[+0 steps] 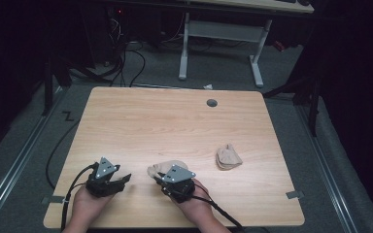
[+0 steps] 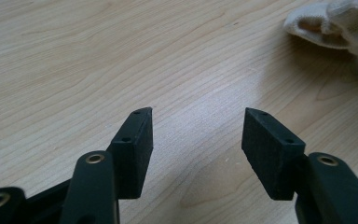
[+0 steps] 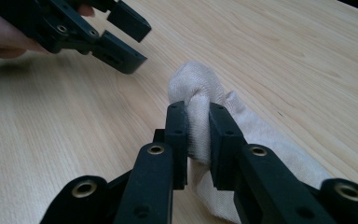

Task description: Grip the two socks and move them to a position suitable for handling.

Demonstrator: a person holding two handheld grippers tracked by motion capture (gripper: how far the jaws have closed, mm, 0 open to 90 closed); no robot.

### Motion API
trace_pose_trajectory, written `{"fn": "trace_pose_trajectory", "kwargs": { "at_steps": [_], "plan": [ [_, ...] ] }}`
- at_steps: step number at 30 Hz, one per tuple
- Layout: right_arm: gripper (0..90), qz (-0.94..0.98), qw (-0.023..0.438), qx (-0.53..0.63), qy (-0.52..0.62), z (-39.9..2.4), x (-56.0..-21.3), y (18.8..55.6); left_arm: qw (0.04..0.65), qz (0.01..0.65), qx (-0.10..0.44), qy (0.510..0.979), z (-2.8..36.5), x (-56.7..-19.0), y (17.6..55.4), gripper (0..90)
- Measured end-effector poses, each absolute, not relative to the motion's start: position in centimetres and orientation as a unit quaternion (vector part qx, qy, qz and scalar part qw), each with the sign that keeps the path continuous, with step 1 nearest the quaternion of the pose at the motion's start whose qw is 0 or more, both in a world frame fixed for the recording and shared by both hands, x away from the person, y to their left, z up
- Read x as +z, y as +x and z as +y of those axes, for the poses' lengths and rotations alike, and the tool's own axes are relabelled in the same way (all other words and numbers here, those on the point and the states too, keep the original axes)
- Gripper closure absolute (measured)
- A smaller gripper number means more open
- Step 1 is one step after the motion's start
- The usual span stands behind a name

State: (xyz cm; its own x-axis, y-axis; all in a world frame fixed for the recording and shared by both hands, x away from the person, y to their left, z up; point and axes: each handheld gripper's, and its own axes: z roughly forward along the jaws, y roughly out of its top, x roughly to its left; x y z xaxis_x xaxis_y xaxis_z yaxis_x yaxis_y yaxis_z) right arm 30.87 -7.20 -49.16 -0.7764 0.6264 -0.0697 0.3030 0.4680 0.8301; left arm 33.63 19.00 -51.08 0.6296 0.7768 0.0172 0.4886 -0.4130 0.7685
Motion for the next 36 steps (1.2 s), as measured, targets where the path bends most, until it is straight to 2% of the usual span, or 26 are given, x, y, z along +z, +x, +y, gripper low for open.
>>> {"fn": "trace_pose_trajectory", "kwargs": {
  "at_steps": [4,10,25,36],
  "plan": [
    [79.8,0.835,0.165,0.452,0.268,-6.1,-48.8,30.9,0.385,0.390,0.189,0.815,19.3,-51.0,33.7,43.8],
    [79.9,0.835,0.172,0.458,0.252,-4.8,-47.9,30.9,0.389,0.397,0.190,0.809,19.7,-50.9,33.8,43.8],
    [79.8,0.834,0.184,0.473,0.214,-4.6,-46.3,28.9,0.386,0.396,0.192,0.811,19.7,-50.9,33.8,43.8],
    [79.8,0.833,0.202,0.465,0.222,-5.5,-45.9,29.2,0.386,0.396,0.191,0.811,19.8,-50.9,33.8,43.8]
  ]
}}
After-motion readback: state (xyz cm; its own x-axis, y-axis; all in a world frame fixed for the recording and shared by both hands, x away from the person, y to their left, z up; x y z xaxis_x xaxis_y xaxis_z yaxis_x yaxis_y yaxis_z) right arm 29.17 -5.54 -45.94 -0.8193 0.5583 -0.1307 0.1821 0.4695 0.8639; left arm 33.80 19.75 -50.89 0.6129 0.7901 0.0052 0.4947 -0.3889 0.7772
